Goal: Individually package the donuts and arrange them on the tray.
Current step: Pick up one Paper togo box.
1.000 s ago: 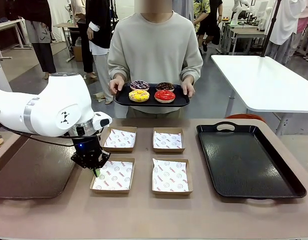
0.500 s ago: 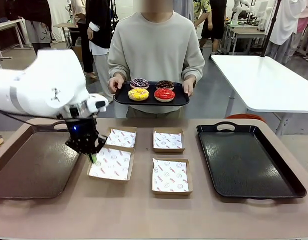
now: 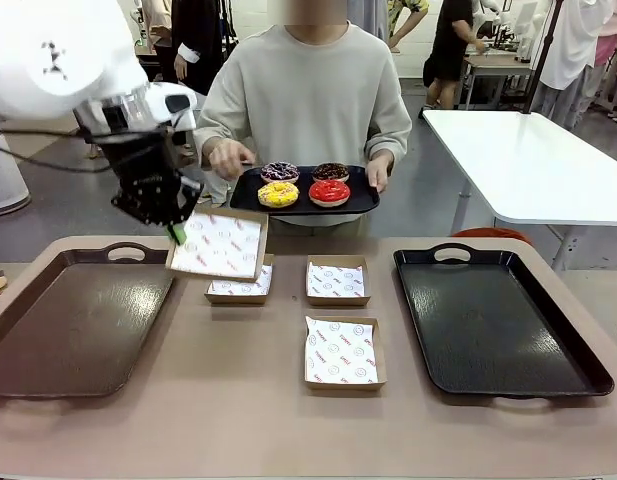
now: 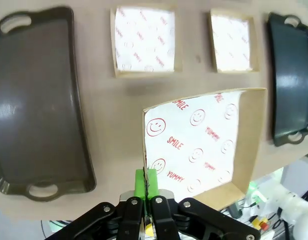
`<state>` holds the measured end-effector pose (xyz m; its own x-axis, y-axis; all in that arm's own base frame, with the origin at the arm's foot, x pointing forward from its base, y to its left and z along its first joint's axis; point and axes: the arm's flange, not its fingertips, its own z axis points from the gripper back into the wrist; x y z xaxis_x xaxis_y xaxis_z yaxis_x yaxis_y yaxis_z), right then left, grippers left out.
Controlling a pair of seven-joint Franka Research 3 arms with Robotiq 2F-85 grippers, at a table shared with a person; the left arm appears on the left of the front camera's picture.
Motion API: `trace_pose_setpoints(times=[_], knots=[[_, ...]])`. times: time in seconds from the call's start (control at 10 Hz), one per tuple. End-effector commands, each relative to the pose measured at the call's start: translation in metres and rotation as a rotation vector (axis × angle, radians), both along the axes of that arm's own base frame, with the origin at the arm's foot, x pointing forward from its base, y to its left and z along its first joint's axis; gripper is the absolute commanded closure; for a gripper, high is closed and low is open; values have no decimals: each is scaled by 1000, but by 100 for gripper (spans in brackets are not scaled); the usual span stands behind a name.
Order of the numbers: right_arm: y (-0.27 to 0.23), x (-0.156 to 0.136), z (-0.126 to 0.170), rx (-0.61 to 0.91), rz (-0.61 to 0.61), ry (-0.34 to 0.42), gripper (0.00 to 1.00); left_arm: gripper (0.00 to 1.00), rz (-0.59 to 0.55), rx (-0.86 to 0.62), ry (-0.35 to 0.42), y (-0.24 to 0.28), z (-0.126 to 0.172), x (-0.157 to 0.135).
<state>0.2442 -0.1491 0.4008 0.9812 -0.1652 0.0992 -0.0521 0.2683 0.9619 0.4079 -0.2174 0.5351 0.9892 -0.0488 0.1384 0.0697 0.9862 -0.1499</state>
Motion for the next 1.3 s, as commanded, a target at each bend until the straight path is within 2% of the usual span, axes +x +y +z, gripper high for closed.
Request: trace_pose_setpoints(times=[0.0,0.2,0.5,0.6,0.7,1.2], knots=[[-1,-1,1,13,-1,-5,0,100,40,3,15,-7,-2,48],[-1,-1,1,13,-1,-5,0,100,57,7,36,-8,-3,92],[-1,-1,1,13,-1,-5,0,100,50,13,63,-11,-12,123],[-1,-1,1,13,-1,-5,0,100,43,8,79,-9,-14,124],[-1,-1,1,13,-1,-5,0,100,28,-20,51,-5,-22,119],[-1,-1,1,13,-1,-5,0,100,28,-20,51,-5,-22,119]])
